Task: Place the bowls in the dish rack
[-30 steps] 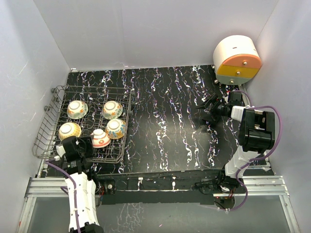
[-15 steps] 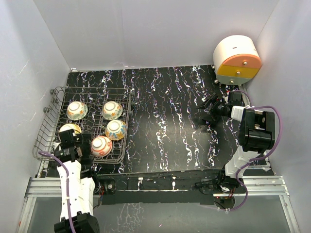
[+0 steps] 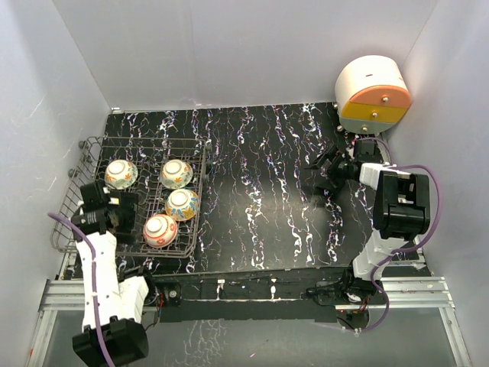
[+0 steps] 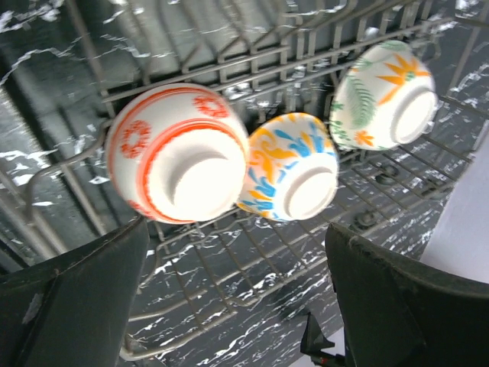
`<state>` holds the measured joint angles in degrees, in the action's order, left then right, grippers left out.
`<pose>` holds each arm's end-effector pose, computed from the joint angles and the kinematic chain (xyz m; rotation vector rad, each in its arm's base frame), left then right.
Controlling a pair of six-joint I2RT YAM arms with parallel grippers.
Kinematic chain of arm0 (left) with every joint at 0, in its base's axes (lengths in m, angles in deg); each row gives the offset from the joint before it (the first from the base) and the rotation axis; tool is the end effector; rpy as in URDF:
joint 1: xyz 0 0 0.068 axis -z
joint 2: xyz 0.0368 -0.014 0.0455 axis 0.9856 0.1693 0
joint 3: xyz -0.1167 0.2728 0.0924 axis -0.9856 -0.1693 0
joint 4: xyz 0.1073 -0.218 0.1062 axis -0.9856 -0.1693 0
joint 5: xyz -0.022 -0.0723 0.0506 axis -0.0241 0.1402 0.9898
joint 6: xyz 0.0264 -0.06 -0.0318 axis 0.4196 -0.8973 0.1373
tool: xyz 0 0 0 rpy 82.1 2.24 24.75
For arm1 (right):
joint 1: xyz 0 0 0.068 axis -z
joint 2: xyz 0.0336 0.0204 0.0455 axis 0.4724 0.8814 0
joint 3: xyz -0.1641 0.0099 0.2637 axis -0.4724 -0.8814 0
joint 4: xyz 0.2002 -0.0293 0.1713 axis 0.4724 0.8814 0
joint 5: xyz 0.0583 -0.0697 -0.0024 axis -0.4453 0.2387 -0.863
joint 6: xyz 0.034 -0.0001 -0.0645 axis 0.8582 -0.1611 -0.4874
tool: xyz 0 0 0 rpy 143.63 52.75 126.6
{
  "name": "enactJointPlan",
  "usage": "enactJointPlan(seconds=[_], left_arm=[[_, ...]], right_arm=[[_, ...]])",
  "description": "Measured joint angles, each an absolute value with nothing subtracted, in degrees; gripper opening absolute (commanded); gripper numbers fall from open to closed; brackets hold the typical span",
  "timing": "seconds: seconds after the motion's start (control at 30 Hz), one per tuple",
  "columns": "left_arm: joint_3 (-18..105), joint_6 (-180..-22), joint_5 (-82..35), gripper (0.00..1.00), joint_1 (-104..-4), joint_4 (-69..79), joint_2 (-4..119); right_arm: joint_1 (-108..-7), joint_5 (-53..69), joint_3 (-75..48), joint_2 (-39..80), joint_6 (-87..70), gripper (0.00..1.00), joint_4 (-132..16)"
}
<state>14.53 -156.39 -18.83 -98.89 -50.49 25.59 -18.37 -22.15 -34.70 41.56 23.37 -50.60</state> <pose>0.1234 0.0375 0.2731 -1.7057 1.8970 -0.4170 0.3640 -0.0257 0.1645 0.8088 2.4265 1.0294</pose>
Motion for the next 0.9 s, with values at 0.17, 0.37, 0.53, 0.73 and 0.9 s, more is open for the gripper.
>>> enactJointPlan(seconds=[0.17,0.37,0.53,0.73,0.9], left_arm=[[24.4,-151.9,-20.3,0.97,-98.9,-48.3,34.8],[36.4,-144.2,-20.6,0.97,-96.4,-43.5,45.1],[47.6,-136.2,-19.4,0.97,-91.1,-43.9,54.5],[54.1,-129.4,-18.2,0.97,-85.7,-44.1,60.7],[55.4,-126.3,-18.0,0.97,-82.7,-43.9,61.7]], right_arm=[[-25.4,-16.1,-29.1,41.6,21.8,0.98,-45.6],[-38.7,-10.0,-16.1,41.8,19.7,0.98,-40.4],[-46.8,-5.8,-7.2,41.8,18.1,0.98,-37.0],[-53.5,0.3,-5.7,40.6,16.4,0.98,-31.9],[-56.3,4.3,-5.8,38.0,15.2,0.99,-27.8]])
